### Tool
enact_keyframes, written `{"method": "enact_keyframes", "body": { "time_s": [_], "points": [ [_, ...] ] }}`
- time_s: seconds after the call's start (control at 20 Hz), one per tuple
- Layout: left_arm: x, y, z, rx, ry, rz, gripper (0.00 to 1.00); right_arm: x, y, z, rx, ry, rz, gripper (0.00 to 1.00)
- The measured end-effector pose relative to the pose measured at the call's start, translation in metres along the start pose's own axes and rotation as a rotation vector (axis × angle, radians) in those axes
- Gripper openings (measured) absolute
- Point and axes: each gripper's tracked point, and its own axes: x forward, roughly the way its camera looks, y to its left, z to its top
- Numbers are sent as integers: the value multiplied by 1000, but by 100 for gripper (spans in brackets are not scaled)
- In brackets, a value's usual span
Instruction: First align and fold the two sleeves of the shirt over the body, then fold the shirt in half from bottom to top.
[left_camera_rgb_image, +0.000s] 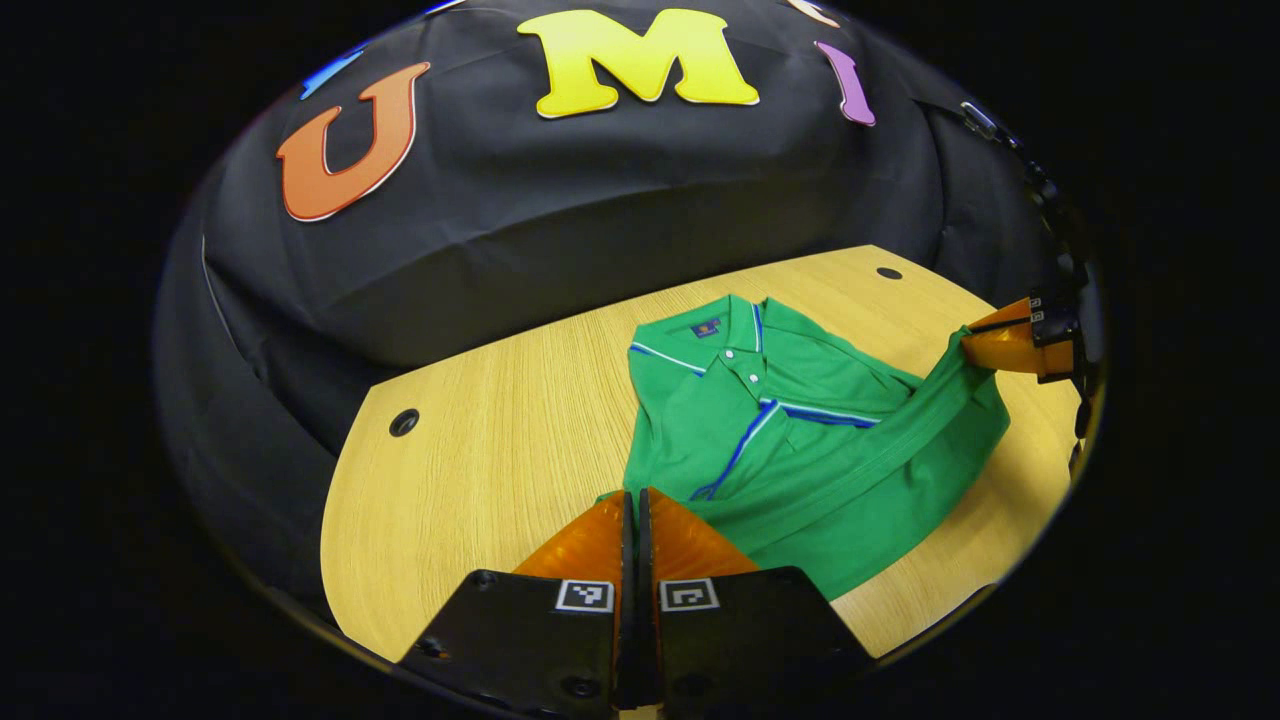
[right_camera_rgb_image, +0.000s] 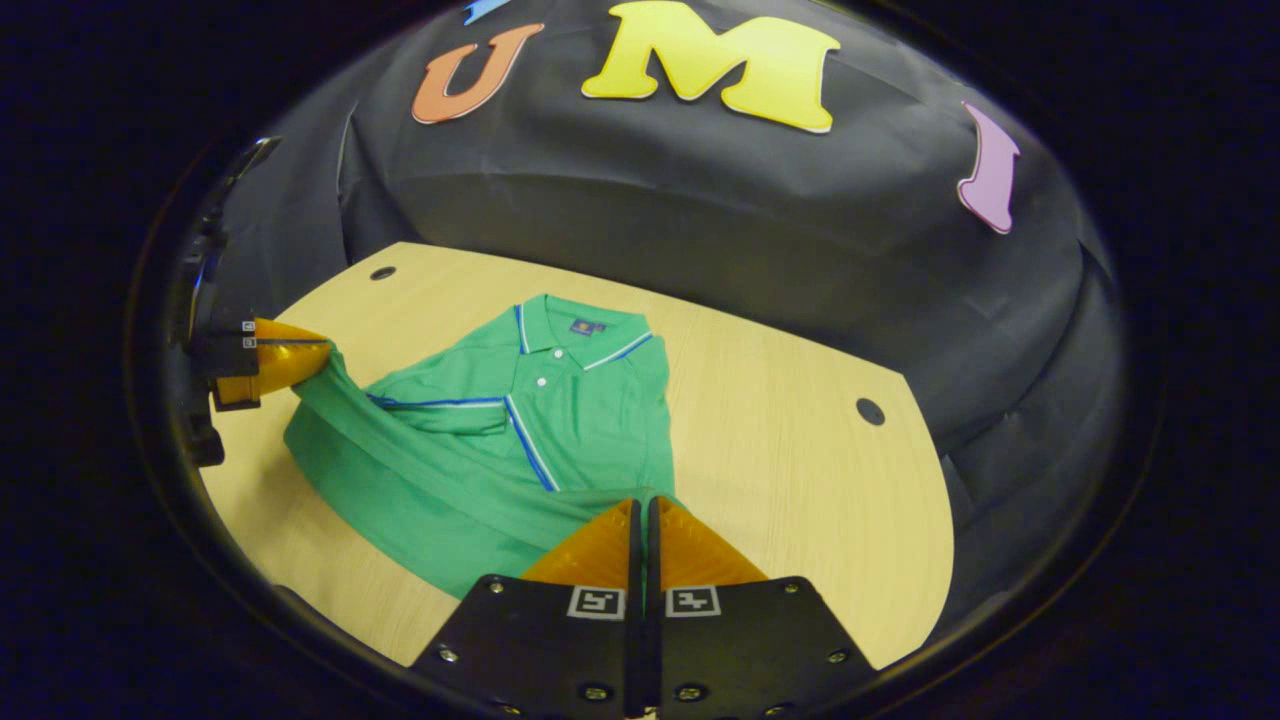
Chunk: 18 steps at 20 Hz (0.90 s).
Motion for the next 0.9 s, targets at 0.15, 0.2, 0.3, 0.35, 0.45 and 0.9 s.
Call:
{"method": "enact_keyframes", "body": {
  "time_s": [0.15,0.2,0.3,0.35,0.45,0.9],
  "points": [
    [14,7,14,-3,-13,10,3,13,-4,22,0,-30,-6,1],
    [17,11,18,-12,-17,14,3,18,-6,30,6,-41,-8,1],
    [28,16,28,-26,-27,24,3,27,-12,44,13,-55,-15,1],
    [34,20,33,-29,-31,27,3,32,-16,50,12,-63,-20,1],
    [45,24,45,-47,-37,22,3,41,-22,62,16,-75,-27,0],
    [98,51,107,-33,-90,47,3,80,-64,122,77,-134,-75,0]
  ]
}}
